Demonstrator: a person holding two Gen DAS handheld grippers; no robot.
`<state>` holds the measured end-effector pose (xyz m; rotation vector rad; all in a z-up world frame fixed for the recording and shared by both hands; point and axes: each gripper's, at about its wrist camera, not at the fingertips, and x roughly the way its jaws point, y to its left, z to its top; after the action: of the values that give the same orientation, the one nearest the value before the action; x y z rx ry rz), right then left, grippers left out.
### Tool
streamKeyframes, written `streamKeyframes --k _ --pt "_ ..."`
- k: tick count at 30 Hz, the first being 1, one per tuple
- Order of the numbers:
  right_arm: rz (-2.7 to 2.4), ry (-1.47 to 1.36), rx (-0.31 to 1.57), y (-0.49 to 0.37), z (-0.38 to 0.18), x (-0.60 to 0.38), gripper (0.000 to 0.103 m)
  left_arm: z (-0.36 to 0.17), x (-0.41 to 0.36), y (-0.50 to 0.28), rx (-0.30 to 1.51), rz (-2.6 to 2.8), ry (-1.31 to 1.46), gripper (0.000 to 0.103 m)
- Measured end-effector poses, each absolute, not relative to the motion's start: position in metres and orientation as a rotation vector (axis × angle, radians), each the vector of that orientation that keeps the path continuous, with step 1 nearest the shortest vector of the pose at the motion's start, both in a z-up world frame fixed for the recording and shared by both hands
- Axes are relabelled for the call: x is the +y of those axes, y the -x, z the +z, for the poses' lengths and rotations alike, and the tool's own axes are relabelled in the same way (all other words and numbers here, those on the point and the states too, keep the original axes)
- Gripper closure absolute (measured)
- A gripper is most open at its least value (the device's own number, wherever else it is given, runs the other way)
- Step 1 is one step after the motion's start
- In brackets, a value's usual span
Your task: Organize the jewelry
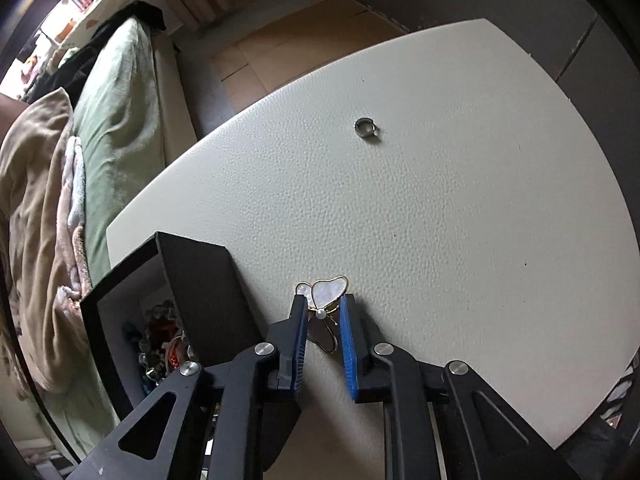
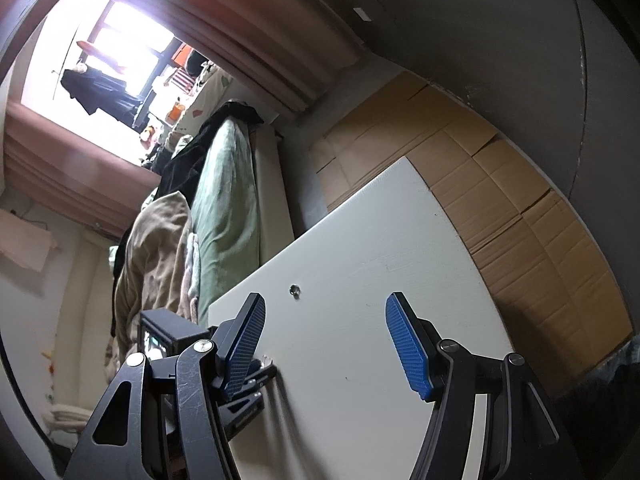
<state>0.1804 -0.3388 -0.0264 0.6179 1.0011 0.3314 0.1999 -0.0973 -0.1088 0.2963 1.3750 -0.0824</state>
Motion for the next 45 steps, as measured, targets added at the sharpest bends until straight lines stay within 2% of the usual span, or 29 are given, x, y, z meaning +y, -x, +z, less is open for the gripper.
streamKeyframes --k 3,19,33,35,37,38,45 --pt "0.331 -0.625 0.999 -0.180 -0.027 -0.340 0.039 -0.104 -0.095 -0.199 1.365 -0.093 -0.262 0.091" --pt "0.361 -0.562 1.014 -0.189 -0.033 -0.305 0.039 -0.015 -0.035 -0.168 1.141 -0.125 0.039 0.091" --pt "0.382 -0.457 1.049 -0.205 -0.049 -0.249 0.039 -0.041 0.041 -0.156 1.013 -0.003 0.345 0.090" --pt "0.391 -0.436 1.055 -0.208 -0.051 -0.241 0.039 -0.042 0.049 -0.152 0.980 0.016 0.386 0.078" --pt "0.401 -0.427 1.052 -0.211 -0.052 -0.234 0.039 -0.041 0.055 -0.151 0.962 0.013 0.407 0.034" --pt "0.404 -0.418 1.048 -0.212 -0.052 -0.230 0.039 -0.040 0.057 -0.150 0.945 -0.001 0.419 0.027" --pt "0.383 -0.335 1.066 -0.220 -0.068 -0.207 0.039 -0.049 0.081 -0.141 0.909 0.021 0.506 0.025"
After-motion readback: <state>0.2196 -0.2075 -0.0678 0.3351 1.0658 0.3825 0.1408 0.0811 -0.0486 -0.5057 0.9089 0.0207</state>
